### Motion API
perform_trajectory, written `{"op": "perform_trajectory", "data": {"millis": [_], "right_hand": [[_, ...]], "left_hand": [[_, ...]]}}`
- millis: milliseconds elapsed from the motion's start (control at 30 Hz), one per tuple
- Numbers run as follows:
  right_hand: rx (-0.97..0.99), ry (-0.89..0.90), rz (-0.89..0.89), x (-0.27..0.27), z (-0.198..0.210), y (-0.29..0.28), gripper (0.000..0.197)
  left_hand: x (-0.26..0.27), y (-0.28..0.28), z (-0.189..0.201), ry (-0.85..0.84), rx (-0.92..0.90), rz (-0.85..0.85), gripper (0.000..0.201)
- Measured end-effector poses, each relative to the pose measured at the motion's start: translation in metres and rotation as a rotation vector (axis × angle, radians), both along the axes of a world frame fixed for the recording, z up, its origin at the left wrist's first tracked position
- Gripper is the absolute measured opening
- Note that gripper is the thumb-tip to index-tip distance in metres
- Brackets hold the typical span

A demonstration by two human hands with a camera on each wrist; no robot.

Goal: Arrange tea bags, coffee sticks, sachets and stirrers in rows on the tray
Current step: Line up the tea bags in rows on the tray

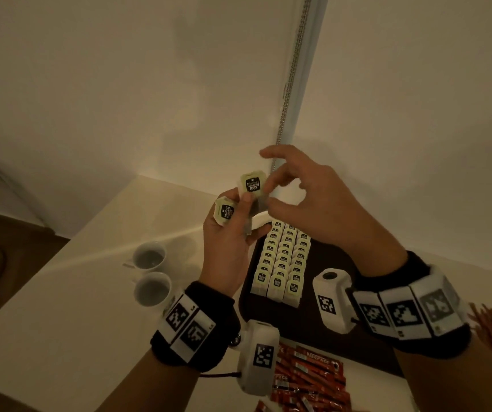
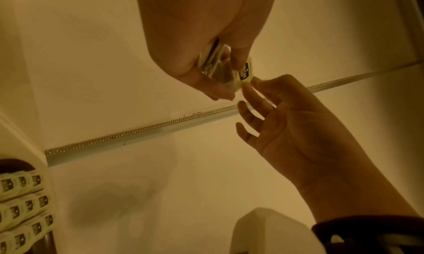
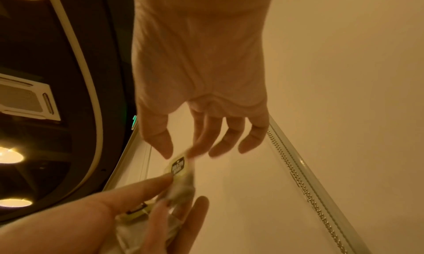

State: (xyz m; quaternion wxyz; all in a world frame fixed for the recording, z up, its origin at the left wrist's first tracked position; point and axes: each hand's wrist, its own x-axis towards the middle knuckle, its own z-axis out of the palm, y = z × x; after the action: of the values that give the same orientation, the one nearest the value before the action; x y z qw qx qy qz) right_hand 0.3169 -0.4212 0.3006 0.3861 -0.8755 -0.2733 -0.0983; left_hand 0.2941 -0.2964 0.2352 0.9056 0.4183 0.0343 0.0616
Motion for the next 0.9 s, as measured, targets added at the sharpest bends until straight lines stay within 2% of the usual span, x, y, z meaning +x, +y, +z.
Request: {"op": "perform_trajectory", "data": {"millis": [67,267,367,467,567,733,900], "right_hand": [[0.030,-0.052,-0.051,0.001,-0.001,-0.001,0.043],[-0.006,-0.040,-0.050,0.004,-0.004,0.000,0.047],[0.061,0.002,-0.045,0.008,0.001,0.002,0.030],[0.069,-0.006,-0.084,0.010,0.006,0.005,0.017],[0.051,-0.025,-0.104,0.009,0.010,0.007,0.006],[0.062,0.078,-0.094,0.008,0.010,0.008,0.013],[0.091,0.109,-0.121,0.010,0.006,0.005,0.005]], "left_hand": [[-0.001,0.000,0.000,0.012,-0.014,0.001,0.007],[-0.003,-0.001,0.000,0.030,-0.060,-0.045,0.006],[-0.004,0.000,0.001,0.019,-0.098,-0.081,0.010],[-0.005,-0.001,-0.001,0.012,-0.073,-0.130,0.027],[-0.005,-0.003,-0.004,0.034,-0.070,-0.147,0.022],[-0.006,-0.004,-0.004,0.044,-0.046,-0.181,0.017],[-0.006,-0.005,-0.006,0.056,-0.017,-0.213,0.024]]}}
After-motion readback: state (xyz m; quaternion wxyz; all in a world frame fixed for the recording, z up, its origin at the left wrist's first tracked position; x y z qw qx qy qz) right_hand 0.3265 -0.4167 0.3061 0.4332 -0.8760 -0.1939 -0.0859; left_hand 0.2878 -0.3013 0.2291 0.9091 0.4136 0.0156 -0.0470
